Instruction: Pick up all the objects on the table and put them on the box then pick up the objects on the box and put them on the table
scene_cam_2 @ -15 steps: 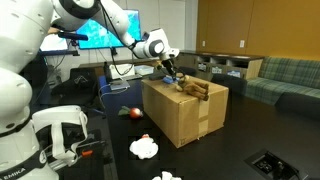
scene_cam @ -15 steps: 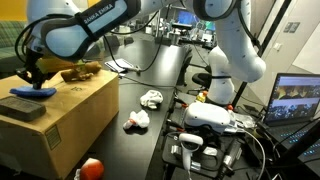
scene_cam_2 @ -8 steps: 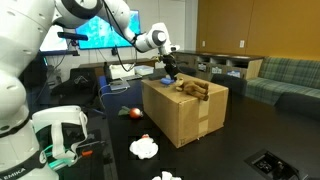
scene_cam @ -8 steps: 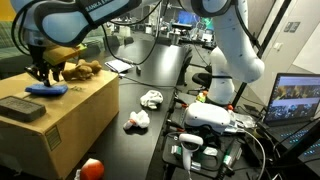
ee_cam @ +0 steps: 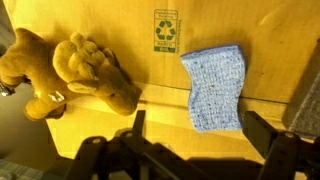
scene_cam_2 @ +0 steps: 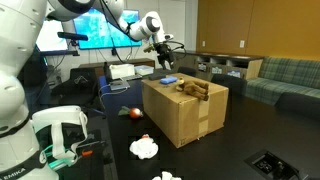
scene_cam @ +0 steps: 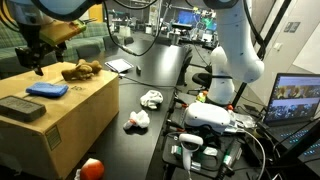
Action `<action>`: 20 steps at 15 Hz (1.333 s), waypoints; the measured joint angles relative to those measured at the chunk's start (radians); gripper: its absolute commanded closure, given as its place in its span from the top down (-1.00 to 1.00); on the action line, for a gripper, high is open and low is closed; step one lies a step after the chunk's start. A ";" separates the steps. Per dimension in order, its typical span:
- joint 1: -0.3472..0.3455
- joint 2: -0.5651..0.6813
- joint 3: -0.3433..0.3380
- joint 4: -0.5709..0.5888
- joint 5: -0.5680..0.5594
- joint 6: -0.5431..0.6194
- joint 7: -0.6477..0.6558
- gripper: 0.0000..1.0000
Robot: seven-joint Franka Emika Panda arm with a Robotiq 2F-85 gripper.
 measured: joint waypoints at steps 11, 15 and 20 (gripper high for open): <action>-0.106 -0.047 0.255 0.009 0.190 -0.028 -0.180 1.00; -0.105 -0.017 0.302 0.015 0.222 -0.029 -0.215 1.00; -0.094 0.059 0.303 0.024 0.221 0.047 -0.210 1.00</action>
